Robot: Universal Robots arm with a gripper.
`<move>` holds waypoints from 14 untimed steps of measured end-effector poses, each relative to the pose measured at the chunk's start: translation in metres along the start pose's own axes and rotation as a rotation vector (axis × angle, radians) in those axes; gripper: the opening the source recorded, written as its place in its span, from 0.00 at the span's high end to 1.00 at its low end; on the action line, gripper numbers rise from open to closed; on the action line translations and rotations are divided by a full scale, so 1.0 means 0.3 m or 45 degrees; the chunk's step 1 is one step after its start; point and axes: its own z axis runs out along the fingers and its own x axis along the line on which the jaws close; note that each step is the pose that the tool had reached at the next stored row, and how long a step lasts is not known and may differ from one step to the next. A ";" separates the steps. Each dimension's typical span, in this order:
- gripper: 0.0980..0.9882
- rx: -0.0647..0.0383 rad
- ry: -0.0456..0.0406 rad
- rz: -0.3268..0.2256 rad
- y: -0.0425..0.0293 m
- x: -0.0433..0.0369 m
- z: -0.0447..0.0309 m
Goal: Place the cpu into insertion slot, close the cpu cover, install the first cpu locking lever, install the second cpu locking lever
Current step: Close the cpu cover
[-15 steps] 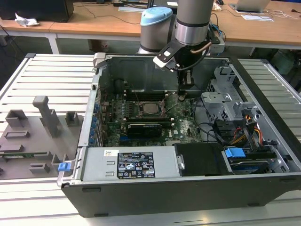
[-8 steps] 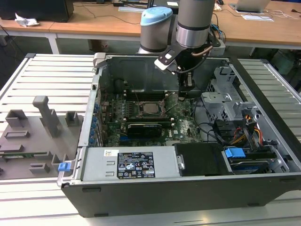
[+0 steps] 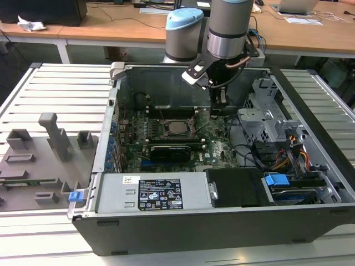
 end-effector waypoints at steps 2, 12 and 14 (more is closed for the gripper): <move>0.99 0.000 0.000 0.000 -0.006 0.000 0.000; 0.99 0.000 0.000 -0.001 -0.019 0.000 -0.001; 0.99 0.000 0.000 -0.001 -0.026 0.000 -0.002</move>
